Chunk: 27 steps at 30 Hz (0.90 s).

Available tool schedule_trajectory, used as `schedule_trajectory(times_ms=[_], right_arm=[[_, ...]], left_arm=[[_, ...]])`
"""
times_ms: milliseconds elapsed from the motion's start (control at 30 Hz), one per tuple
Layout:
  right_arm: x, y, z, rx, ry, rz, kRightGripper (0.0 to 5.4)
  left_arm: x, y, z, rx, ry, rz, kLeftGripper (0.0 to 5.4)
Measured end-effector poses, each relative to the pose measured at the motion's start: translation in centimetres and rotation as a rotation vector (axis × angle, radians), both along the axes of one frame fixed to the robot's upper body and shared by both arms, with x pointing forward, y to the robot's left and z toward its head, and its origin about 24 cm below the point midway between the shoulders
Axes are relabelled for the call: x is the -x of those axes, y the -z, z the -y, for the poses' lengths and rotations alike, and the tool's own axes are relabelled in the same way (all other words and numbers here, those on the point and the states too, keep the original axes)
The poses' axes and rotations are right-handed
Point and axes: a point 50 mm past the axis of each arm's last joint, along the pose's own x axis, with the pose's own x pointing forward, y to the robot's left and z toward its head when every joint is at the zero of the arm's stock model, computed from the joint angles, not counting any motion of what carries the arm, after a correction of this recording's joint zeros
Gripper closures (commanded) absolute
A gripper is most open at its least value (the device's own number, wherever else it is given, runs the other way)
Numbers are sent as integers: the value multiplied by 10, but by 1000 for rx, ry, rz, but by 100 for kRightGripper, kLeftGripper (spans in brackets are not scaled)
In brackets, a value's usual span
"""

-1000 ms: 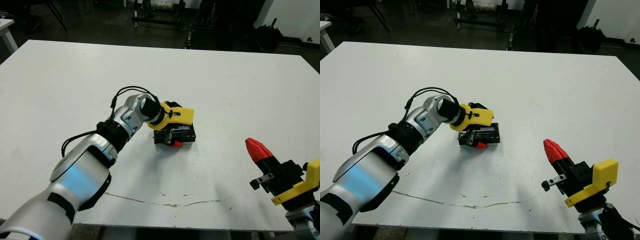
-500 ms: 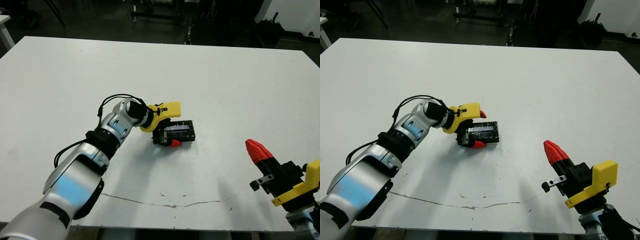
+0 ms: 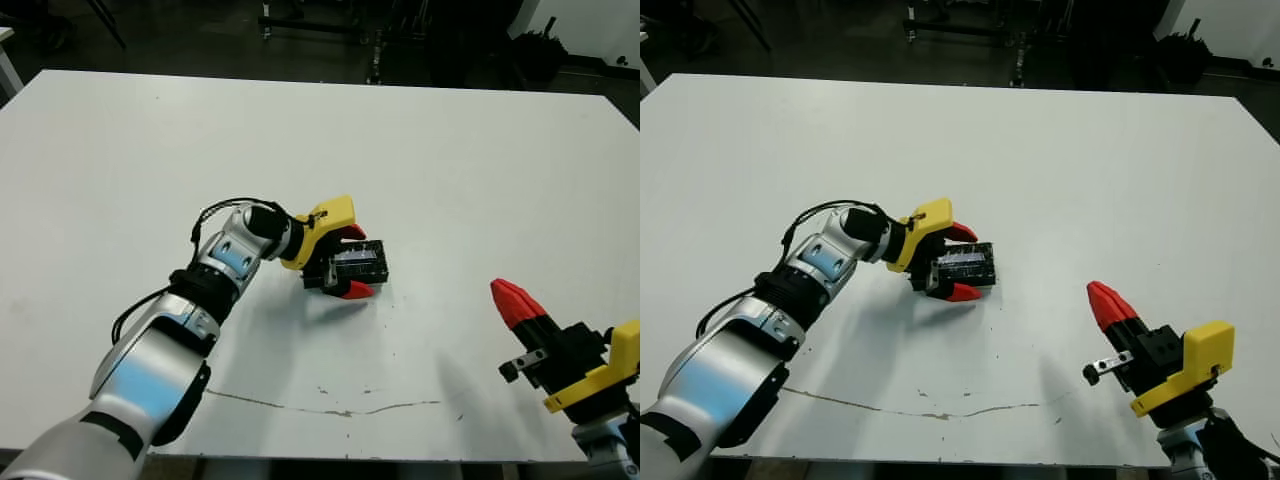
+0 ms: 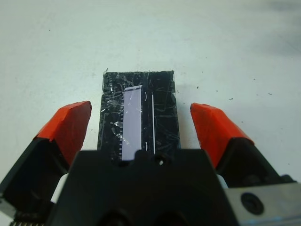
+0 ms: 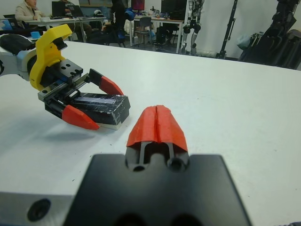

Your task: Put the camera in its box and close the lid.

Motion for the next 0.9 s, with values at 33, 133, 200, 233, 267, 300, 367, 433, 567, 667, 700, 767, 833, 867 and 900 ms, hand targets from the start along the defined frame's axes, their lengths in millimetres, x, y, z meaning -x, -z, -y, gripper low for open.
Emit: schedule_trajectory(times_ms=[33,133,200,233,267,300,367,433,567,667,700,767,833,867,900], right_arm=[[0,0,0,0,-1,0,540],[0,0,0,1,0,0,540],[0,0,1,2,2,0,540],[0,0,1,2,1,0,540],[0,0,1,2,0,0,540],[0,0,1,3,0,-1,540],[0,0,1,3,1,-1,540],[0,0,2,3,2,-1,540],[0,0,2,3,2,-1,540],[0,0,2,6,2,-1,540],[0,0,2,8,3,-1,540],[0,0,2,10,3,-1,540],[0,0,2,12,3,-1,540],[0,0,2,13,3,-1,540],[0,0,2,13,3,0,540]], left_arm=[[0,0,-1,-1,-3,2,1],[-1,0,-4,2,-13,2,1],[-2,-1,-6,15,-23,-1,1],[-2,-1,-7,19,-29,-1,1],[-3,-1,-8,25,-38,0,1],[-4,-2,-10,34,-48,2,1],[-5,-4,-12,56,-69,3,1],[-6,-6,-14,83,-87,-14,1],[-7,-12,-16,147,-119,-55,1],[-8,-25,-22,211,-134,-45,1],[-8,-29,-25,234,-136,-50,1],[-4,-35,-28,282,-131,-59,1],[1,-39,-31,317,-131,-77,1],[3,-41,-34,329,-135,-86,1],[6,-43,-36,346,-144,-103,1]])
